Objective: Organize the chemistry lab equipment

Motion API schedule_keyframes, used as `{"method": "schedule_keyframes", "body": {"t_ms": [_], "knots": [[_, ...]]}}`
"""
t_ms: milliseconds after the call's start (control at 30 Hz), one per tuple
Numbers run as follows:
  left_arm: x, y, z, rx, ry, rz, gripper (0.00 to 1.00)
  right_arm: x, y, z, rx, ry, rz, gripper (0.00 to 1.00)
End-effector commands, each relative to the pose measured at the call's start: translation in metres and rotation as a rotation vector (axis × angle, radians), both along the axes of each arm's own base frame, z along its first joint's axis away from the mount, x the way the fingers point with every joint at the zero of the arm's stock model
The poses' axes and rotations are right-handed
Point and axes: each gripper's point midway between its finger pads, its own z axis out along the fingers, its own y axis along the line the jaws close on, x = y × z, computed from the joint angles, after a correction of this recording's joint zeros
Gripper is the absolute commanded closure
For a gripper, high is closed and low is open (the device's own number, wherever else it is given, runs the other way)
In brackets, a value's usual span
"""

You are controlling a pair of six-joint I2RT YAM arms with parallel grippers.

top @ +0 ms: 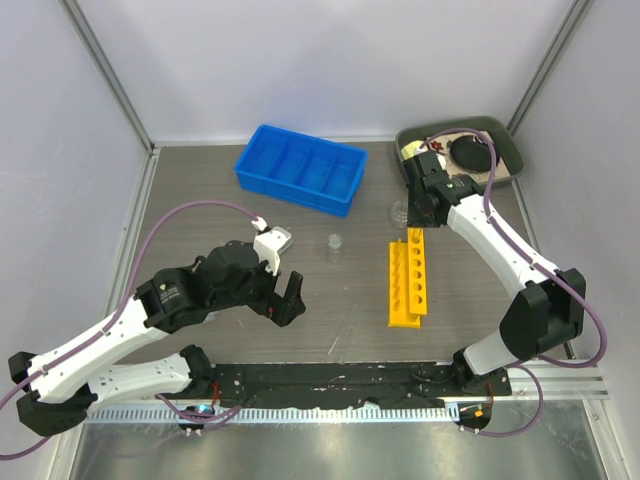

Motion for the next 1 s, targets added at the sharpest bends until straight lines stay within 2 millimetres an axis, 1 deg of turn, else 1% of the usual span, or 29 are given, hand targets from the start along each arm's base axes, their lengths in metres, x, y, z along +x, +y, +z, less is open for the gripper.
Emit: {"method": "schedule_keyframes", "body": {"t_ms": [0,67,100,267,367,400,467,500,567,600,667,700,767,800,833,867,900,933,967], "knots": [[0.005,-0.004,0.010,-0.037,-0.041,-0.002,0.00,-0.002,0.002,-0.002,0.008,-0.014,-0.006,0.93],[0.005,-0.004,0.009,-0.036,-0.038,-0.002,0.00,-0.004,0.002,-0.004,0.009,-0.009,-0.007,0.89],[0.006,-0.004,0.009,-0.036,-0.038,0.000,0.00,-0.005,0.003,-0.005,0.012,-0.007,-0.006,0.85],[0.004,-0.006,0.005,-0.035,-0.020,0.001,0.00,-0.010,0.003,-0.004,0.023,-0.009,0.001,0.76],[0.004,-0.007,0.004,-0.038,-0.014,0.005,0.00,-0.012,0.003,0.000,0.029,-0.019,0.002,0.69],[0.004,-0.007,0.004,-0.039,-0.009,0.008,0.00,-0.012,0.003,-0.001,0.030,-0.018,0.004,0.65],[0.004,-0.007,0.004,-0.040,-0.005,0.011,0.00,-0.014,0.002,0.002,0.030,-0.024,0.005,0.59],[0.004,-0.007,0.003,-0.041,-0.001,0.012,0.00,-0.015,0.002,0.003,0.032,-0.025,0.006,0.51],[0.004,-0.009,0.004,-0.045,0.000,0.013,0.00,-0.018,0.001,0.006,0.034,-0.030,0.008,0.41],[0.004,-0.009,0.003,-0.044,0.003,0.012,0.00,-0.017,0.002,0.010,0.039,-0.039,0.010,0.30],[0.005,-0.010,0.003,-0.045,0.008,0.018,0.00,-0.019,0.000,0.017,0.036,-0.055,0.006,0.26],[0.004,-0.011,0.001,-0.042,0.012,0.016,0.00,-0.018,-0.001,0.026,0.042,-0.081,0.004,0.21],[0.005,-0.015,0.001,-0.047,0.014,0.008,0.00,-0.021,-0.005,0.035,0.025,-0.092,-0.001,0.15],[0.005,-0.017,-0.008,-0.028,0.027,0.005,0.00,-0.021,-0.005,0.048,0.022,-0.121,0.003,0.11],[0.007,-0.020,-0.009,-0.032,0.028,0.003,0.00,-0.025,-0.006,0.052,0.010,-0.118,0.009,0.10],[0.008,-0.022,-0.014,-0.024,0.035,0.001,0.00,-0.025,-0.008,0.061,0.001,-0.140,0.003,0.10],[0.008,-0.024,-0.027,0.007,0.057,0.000,0.00,-0.031,-0.010,0.068,-0.003,-0.144,0.007,0.09],[0.010,-0.029,-0.033,0.011,0.064,0.001,0.00,-0.033,-0.008,0.072,-0.006,-0.153,0.017,0.08],[0.011,-0.029,-0.044,0.032,0.079,0.004,0.00,-0.035,-0.008,0.080,-0.004,-0.169,0.019,0.08]]}}
